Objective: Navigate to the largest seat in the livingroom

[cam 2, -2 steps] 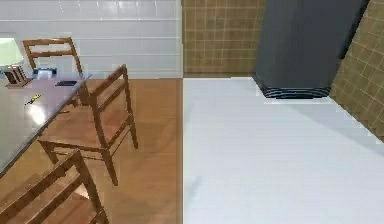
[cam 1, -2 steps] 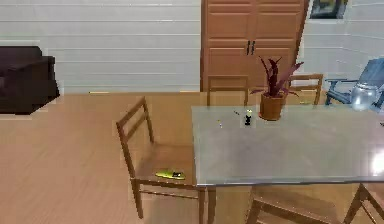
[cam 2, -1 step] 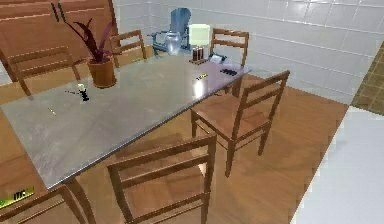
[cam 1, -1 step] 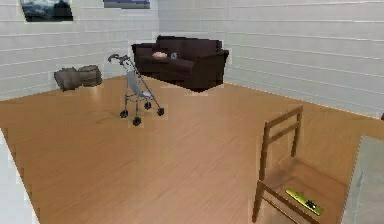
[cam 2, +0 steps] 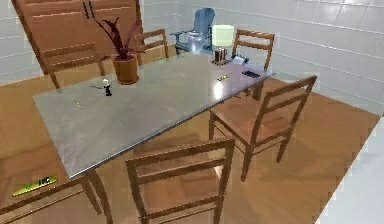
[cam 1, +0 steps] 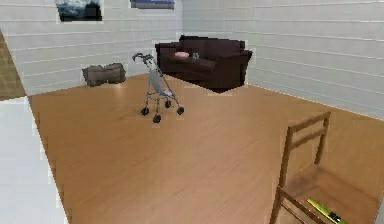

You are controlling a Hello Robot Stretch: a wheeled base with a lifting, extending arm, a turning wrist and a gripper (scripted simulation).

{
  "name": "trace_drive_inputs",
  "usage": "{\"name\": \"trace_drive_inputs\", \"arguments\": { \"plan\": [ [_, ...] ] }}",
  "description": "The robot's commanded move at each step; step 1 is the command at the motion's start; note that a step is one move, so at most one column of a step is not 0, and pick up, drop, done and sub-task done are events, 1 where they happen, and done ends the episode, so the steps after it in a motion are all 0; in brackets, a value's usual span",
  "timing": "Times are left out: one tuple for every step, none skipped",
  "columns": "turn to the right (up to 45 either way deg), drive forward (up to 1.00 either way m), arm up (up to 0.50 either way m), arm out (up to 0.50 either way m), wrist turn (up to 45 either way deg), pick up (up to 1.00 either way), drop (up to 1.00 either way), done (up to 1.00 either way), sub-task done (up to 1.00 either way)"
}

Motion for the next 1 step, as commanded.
{"name": "trace_drive_inputs", "arguments": {
  "plan": [
    [0.0, 1.00, 0.00, 0.00, 0.0, 0.00, 0.00, 0.00, 0.00]
  ]
}}
